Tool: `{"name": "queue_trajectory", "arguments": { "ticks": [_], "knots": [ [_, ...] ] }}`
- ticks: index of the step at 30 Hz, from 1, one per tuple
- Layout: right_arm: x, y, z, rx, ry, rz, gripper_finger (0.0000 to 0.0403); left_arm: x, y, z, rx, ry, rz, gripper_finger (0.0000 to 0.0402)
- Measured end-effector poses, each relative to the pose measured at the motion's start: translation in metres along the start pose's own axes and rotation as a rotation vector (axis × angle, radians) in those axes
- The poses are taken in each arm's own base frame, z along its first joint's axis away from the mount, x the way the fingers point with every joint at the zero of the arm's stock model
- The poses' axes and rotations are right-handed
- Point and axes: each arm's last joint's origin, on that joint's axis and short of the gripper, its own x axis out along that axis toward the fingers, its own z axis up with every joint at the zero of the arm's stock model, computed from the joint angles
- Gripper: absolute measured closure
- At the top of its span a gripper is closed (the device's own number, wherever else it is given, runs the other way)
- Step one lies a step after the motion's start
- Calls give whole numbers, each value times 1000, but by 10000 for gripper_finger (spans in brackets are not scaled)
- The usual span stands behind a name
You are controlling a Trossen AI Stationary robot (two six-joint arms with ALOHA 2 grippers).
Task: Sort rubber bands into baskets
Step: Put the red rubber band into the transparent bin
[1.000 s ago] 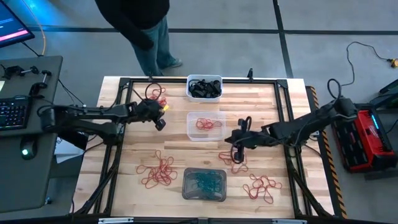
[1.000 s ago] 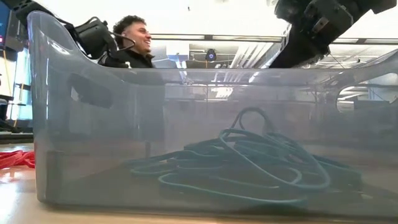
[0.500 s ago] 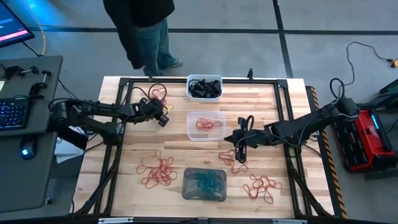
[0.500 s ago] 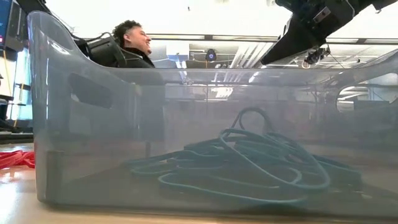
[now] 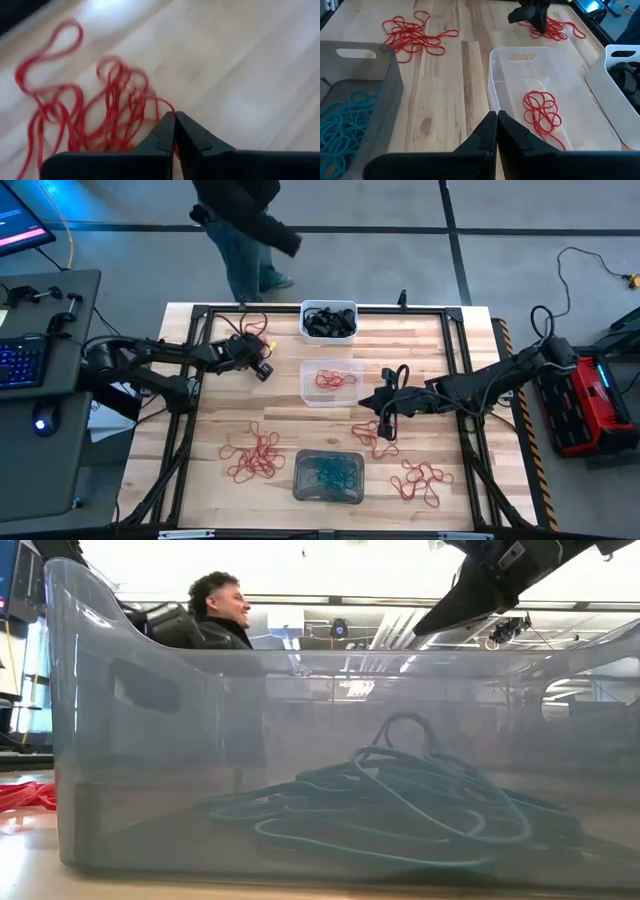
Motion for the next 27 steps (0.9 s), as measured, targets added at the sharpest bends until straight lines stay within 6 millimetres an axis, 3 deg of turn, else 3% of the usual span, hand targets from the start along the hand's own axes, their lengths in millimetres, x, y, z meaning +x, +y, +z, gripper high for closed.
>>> {"name": "queue_trajectory", "arguments": {
  "ticks": [17, 23, 27],
  "knots": [
    [0, -1, -1, 3, 10, -32, 403, -68, -14, 24, 1, -229, -155, 401],
    [0, -2, -5, -15, 30, -45, 403, -94, -31, 47, 51, -304, -222, 401],
    [5, -3, -18, -12, 19, -45, 403, -113, -42, 64, 69, -368, -282, 401]
  ]
}}
